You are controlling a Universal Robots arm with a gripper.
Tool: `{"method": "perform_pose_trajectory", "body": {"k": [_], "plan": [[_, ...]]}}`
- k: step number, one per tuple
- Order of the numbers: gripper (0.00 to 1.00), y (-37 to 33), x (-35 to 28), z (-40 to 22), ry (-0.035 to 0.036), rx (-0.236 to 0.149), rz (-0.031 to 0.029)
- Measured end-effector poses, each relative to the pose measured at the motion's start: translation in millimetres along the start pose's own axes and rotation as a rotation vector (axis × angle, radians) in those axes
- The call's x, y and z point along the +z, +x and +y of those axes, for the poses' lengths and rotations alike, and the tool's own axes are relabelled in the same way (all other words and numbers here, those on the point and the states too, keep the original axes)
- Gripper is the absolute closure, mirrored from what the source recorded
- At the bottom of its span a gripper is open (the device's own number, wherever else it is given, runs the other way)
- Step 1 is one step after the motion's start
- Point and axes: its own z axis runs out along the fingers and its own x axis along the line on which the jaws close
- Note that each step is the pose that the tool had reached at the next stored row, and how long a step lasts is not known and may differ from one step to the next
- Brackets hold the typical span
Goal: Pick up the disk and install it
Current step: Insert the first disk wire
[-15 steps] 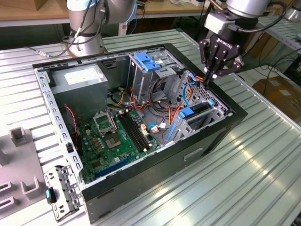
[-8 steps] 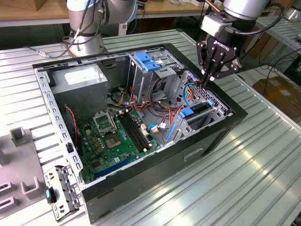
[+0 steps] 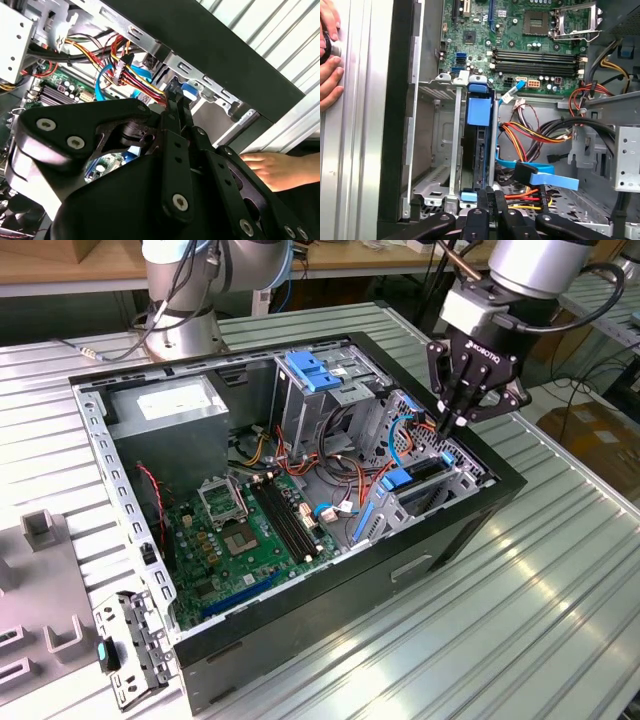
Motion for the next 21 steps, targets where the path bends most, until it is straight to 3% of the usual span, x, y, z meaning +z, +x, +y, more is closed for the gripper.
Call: {"method": "perform_pose_trajectory", "body": {"k": [10, 21], "plan": [[0.84, -0.1, 0.0, 1.7, 0.0001, 0.0, 0.0002], [0.84, 1.1, 2.5, 7.9, 0.0001, 0.0, 0.0003]]}}
